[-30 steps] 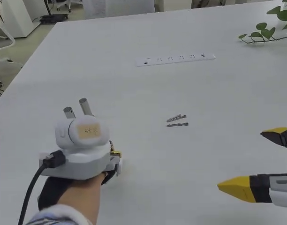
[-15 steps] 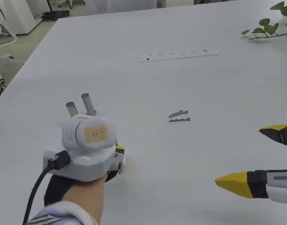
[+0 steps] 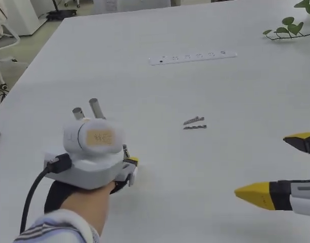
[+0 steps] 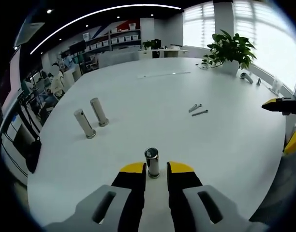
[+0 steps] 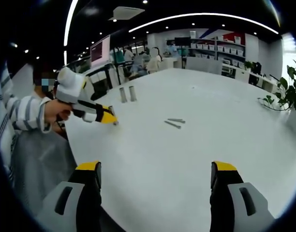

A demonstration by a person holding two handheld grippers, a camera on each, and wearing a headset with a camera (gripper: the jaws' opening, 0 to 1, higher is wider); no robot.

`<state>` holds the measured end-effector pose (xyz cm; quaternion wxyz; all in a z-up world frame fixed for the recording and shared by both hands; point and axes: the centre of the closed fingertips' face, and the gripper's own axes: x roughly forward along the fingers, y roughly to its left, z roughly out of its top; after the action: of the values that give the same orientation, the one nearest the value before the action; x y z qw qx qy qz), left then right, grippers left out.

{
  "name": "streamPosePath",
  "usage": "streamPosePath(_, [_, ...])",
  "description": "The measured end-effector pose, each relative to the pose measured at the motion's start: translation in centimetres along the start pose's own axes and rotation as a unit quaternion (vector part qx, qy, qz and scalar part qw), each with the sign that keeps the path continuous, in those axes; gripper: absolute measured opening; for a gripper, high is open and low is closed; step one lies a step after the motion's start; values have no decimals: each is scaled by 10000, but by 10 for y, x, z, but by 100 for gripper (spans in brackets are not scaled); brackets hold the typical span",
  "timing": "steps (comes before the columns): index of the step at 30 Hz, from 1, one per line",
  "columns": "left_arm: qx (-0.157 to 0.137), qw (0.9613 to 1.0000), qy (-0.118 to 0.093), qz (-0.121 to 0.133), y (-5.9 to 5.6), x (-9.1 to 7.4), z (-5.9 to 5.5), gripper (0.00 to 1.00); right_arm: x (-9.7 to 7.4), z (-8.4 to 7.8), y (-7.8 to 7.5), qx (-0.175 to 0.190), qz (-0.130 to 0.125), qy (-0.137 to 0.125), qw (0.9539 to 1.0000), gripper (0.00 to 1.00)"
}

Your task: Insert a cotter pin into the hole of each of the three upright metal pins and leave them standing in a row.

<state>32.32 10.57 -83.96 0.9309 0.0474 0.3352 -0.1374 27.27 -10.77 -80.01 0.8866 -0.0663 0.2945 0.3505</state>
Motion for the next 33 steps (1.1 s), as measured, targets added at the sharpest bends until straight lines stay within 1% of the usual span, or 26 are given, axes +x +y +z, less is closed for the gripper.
streamPosePath(2, [127,9999,4,-61,0,0,0,22,0,0,0,12,4,2,10000,95])
streamPosePath(4, [322,9993,-55,-168,-1,-1,-1,29,1,-3,0,-4,10,57,10000,95])
streamPosePath(5, [324,9993,-52,-199,-1,-1,-2,33,1,-4,0,-6,12,72,10000,95])
streamPosePath(7, [315,9990,-53,-319,-1,-3,-3,37,1,-5,0,2,17,79,10000,95])
streamPosePath(8, [278,9990,-65,-337,0,-4,-3,39,1,-5,0,13,17,79,10000,95])
streamPosePath(11, [162,9988,-84,-464,3,-7,-3,40,1,-7,-1,9,3,114,9999,94])
streamPosePath(12, [-134,9978,-213,-616,1,-7,0,40,1,-9,-1,9,-2,146,9999,94])
streamPosePath(13, [-274,9966,-277,-719,1,-8,3,41,1,-9,-1,12,-2,159,9999,94])
streamPosePath(14, [-285,9954,-383,-836,2,-10,6,42,1,-10,-1,20,3,167,9999,94])
streamPosePath(16, [-113,9941,-494,-955,4,-14,10,45,1,-10,-1,35,14,174,9998,94])
streamPosePath(17, [-46,9920,-533,-1140,0,-15,10,48,1,-11,-1,38,14,179,9998,94])
streamPosePath(18, [11,9905,-557,-1259,-2,-17,10,50,1,-11,-1,38,13,181,9998,94])
streamPosePath(19, [5,9885,-752,-1309,-1,-19,15,53,1,-11,-2,41,11,185,9998,94])
streamPosePath(20, [66,9864,-884,-1381,-2,-21,18,58,1,-11,-2,43,14,191,9998,94])
streamPosePath(21, [54,9845,-968,-1459,-4,-24,19,63,1,-11,-2,42,12,202,9998,94])
streamPosePath(22, [15,9833,-998,-1520,-4,-25,19,68,1,-11,-2,37,12,214,9998,94])
streamPosePath(23, [-78,9802,-999,-1707,-9,-27,20,72,1,-12,-2,17,11,247,9997,94])
streamPosePath(24, [-105,9782,-1047,-1790,-12,-29,22,76,1,-12,-2,-1,8,268,9996,94])
streamPosePath(25, [-37,9768,-1046,-1870,-14,-30,22,79,0,-13,-2,-14,13,290,9996,94])
streamPosePath(26, [140,9748,-1004,-1988,-18,-33,21,81,0,-12,-2,-16,18,293,9996,94])
streamPosePath(27, [203,9737,-994,-2038,-21,-34,21,82,0,-12,-2,-14,21,292,9996,94])
streamPosePath(28, [332,9718,-950,-2131,-23,-37,20,83,-1,-11,-2,-10,25,284,9996,94])
streamPosePath(29, [345,9710,-952,-2164,-24,-38,19,84,-1,-11,-2,-11,24,279,9996,94])
streamPosePath(31, [363,9711,-899,-2183,-23,-41,18,88,-2,-10,-2,-14,14,277,9996,94])
streamPosePath(32, [475,9725,-823,-2125,-20,-41,15,90,-2,-10,-3,-12,5,272,9996,94])
streamPosePath(33, [617,9726,-792,-2099,-18,-42,13,93,-2,-10,-3,-8,2,271,9996,94])
